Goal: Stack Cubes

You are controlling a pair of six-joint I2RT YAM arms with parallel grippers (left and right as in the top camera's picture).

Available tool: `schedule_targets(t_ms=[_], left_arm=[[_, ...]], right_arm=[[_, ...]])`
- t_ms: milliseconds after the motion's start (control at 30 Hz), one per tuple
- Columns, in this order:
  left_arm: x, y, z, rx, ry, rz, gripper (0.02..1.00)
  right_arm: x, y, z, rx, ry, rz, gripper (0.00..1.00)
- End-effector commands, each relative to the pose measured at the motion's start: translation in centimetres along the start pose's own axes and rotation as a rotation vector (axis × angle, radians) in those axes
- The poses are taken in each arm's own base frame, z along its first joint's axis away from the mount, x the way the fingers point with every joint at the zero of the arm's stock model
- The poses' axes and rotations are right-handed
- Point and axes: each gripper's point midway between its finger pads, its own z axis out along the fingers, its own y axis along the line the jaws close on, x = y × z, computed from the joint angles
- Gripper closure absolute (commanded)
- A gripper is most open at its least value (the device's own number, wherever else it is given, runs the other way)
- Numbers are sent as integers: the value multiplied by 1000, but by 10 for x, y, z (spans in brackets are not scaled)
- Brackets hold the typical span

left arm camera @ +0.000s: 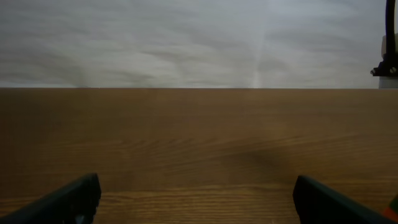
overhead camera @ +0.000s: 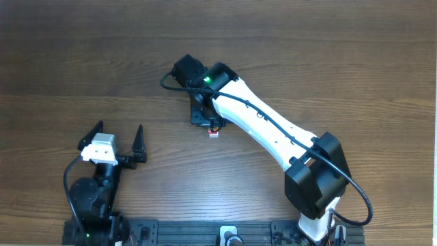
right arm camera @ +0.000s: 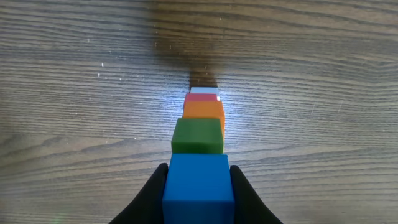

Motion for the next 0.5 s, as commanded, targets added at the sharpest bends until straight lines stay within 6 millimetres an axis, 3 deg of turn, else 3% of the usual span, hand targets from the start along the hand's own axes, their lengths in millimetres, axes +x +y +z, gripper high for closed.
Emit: schedule_targets(t_ms=[33, 400, 500], left_arm=[[1, 3, 0, -14, -2, 11, 20], [1, 3, 0, -14, -2, 12, 23], [1, 3, 0, -14, -2, 11, 18]], right_arm=[[-10, -1, 2, 13, -20, 1, 991], [-12, 0, 7, 14, -18, 2, 987], [-12, 0, 7, 14, -19, 2, 915]])
